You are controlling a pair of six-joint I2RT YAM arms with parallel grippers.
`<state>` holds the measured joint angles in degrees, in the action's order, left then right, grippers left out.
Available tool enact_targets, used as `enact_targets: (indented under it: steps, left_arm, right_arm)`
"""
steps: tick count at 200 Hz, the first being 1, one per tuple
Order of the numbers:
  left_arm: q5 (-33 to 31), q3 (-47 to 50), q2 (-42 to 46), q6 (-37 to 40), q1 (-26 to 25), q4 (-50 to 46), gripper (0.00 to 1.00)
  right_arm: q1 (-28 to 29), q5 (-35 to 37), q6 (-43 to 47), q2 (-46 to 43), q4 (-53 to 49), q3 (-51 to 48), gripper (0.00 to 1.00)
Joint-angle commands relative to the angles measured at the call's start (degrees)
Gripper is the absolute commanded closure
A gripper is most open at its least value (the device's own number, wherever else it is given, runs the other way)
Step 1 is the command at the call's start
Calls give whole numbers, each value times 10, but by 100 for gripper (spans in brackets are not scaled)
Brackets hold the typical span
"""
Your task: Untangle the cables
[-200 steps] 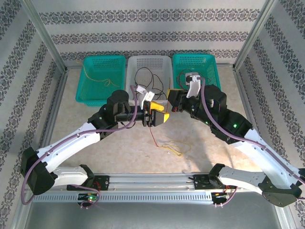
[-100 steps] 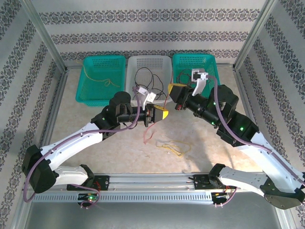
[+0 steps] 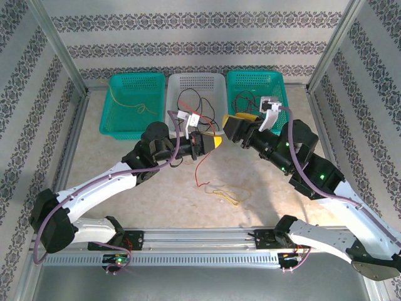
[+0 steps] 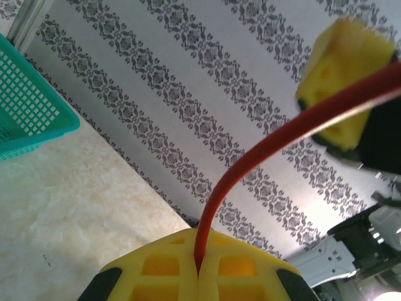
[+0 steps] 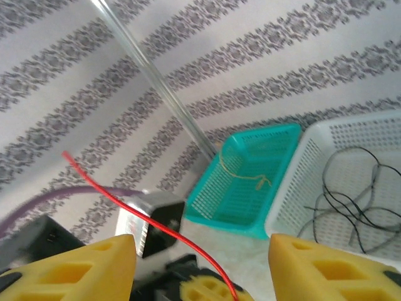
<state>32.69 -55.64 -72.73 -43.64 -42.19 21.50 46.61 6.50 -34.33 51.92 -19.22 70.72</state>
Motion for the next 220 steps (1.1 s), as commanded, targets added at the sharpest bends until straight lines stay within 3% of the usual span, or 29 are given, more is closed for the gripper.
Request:
enact_targets:
  steps: [1, 25, 53, 140, 156, 181, 201, 220]
  left_arm:
    - [-12, -7, 21, -61, 35, 43, 100]
    - [-14, -38, 27, -56, 63, -19, 100]
    - [-13, -78, 22, -56, 81, -78, 100]
    - [-34, -103, 18, -72, 99, -118, 100]
    - [-31, -104, 19, -75, 102, -117, 100]
    - [-28, -103, 25, -80, 111, -114, 100]
    - [-18, -96, 30, -95, 121, -97, 100]
    - [-3, -88, 35, -113, 133, -79, 100]
  right_arm:
    - [-1, 5, -2, -5, -37, -30, 28]
    - [7, -37, -6, -26, -10, -90, 21]
    - [27, -121, -1, -21, 31, -115, 21]
    - [135, -96, 65, 123, 50, -54, 22]
    - [135, -88, 64, 133, 50, -53, 33]
    - [130, -49, 55, 134, 35, -56, 67]
    - [109, -51, 40, 125, 31, -69, 87]
    - [93, -39, 31, 110, 27, -81, 99]
